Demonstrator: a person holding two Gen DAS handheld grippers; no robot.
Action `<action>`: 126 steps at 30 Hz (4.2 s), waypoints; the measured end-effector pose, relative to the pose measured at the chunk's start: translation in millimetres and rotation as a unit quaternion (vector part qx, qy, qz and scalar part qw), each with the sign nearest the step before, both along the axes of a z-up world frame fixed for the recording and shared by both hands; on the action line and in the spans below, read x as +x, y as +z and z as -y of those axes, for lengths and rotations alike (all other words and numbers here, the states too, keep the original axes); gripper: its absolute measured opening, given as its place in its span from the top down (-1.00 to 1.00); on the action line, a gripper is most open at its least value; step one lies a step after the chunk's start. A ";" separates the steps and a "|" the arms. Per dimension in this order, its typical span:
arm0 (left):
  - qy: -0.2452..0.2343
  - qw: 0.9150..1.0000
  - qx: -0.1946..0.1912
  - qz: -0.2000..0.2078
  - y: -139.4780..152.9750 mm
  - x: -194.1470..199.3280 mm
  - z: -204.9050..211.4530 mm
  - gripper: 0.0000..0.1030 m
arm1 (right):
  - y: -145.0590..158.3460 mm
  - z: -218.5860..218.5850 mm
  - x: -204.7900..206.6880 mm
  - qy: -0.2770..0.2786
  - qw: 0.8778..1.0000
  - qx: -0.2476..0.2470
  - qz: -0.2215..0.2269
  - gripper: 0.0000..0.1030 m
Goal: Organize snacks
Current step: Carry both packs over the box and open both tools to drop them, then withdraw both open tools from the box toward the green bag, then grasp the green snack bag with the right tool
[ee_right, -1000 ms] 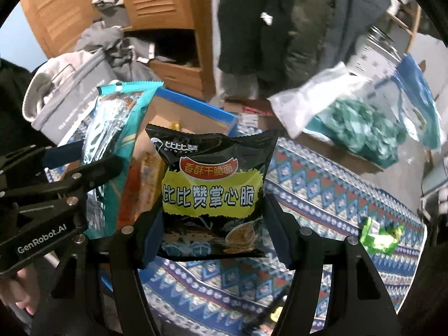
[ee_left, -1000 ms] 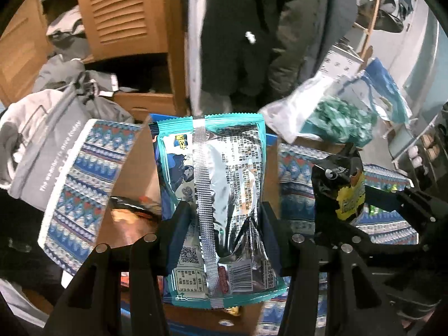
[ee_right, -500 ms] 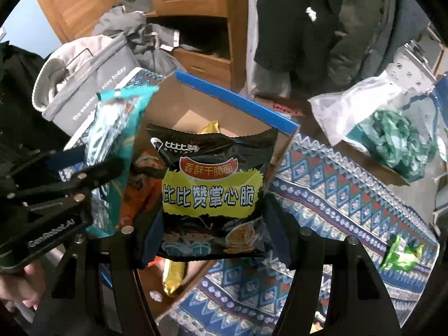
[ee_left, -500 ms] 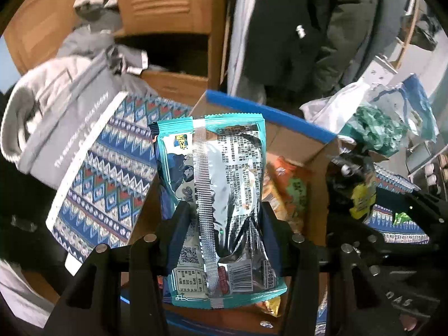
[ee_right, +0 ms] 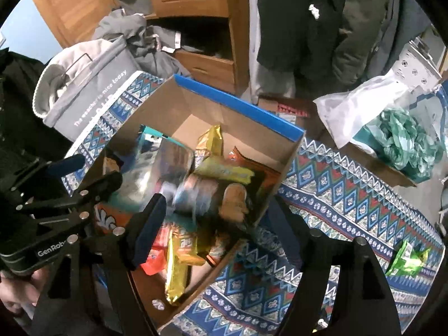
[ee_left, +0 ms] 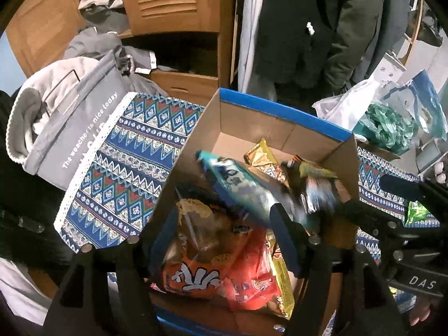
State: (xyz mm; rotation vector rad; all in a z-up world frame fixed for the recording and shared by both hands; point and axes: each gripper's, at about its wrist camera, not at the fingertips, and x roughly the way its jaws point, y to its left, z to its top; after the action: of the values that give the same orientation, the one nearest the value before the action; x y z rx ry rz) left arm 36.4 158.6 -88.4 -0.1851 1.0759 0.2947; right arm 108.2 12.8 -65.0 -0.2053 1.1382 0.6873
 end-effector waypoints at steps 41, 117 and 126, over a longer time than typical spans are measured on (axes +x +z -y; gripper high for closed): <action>-0.143 0.989 0.011 0.029 30.7 15.0 148.4 -0.35 | 12.0 166.9 -0.7 -0.117 0.992 -0.032 0.033 -0.49; -0.262 0.958 -0.064 -0.094 -85.7 83.7 305.3 -0.36 | -153.2 348.7 59.0 -0.201 0.953 -0.170 -0.148 -0.06; -0.253 0.956 -0.096 -0.108 -86.4 48.6 307.5 -0.36 | -159.0 358.5 -0.6 -0.242 0.947 -0.138 -0.160 0.32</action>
State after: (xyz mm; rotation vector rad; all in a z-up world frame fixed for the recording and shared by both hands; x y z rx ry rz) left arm 85.1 -149.0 -174.7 -0.0451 1.3287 -0.2591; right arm 107.6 -345.7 -224.0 -0.0440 1.5287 0.1209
